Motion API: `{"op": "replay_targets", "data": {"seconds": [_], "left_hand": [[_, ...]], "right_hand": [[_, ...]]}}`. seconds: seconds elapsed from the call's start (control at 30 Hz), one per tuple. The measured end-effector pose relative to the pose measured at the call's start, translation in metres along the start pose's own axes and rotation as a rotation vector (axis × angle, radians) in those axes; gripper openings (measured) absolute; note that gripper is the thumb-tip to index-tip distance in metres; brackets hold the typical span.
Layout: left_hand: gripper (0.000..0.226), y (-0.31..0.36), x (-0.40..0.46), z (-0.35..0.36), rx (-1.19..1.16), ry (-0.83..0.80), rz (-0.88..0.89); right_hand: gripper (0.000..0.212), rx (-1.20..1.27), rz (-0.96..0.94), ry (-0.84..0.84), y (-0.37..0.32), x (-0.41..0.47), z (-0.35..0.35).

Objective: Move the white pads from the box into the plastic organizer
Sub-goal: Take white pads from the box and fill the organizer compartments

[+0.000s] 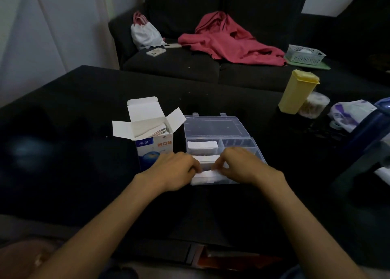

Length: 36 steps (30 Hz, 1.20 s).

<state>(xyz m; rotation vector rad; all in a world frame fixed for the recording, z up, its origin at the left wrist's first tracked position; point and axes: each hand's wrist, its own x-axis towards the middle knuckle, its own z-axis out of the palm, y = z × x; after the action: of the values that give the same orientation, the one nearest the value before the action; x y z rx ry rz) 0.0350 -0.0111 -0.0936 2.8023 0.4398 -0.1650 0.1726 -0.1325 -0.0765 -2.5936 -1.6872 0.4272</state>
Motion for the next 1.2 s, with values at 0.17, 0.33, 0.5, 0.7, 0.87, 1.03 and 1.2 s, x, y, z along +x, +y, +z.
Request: {"op": "replay_targets", "data": {"seconds": [0.17,0.33,0.5,0.7,0.87,1.03,1.2], "left_hand": [[0.031,-0.001,0.001,0.002,0.013,0.012,0.002],[0.032,0.0,0.002,0.005,0.055,0.017,0.015],[0.034,0.001,-0.001,0.003,0.041,0.019,0.034],[0.027,0.001,-0.018,-0.024,-0.241,0.144,-0.006],[0.02,-0.018,-0.044,-0.064,-0.346,0.645,-0.246],[0.072,-0.061,-0.059,-0.068,-0.159,0.522,-0.475],[0.071,-0.075,-0.054,-0.055,-0.437,0.404,-0.476]], "right_hand": [[0.012,0.024,0.032,0.064,0.0,0.007,0.004],[0.014,-0.028,0.048,0.075,-0.001,0.013,0.001],[0.022,-0.178,0.035,0.073,-0.01,0.014,0.001],[0.02,-0.098,-0.046,0.002,-0.008,0.003,-0.029],[0.019,0.083,-0.123,0.081,-0.014,0.002,-0.066],[0.023,0.149,-0.251,0.196,-0.05,0.023,-0.083],[0.021,0.093,-0.326,0.25,-0.093,0.051,-0.085]]}}
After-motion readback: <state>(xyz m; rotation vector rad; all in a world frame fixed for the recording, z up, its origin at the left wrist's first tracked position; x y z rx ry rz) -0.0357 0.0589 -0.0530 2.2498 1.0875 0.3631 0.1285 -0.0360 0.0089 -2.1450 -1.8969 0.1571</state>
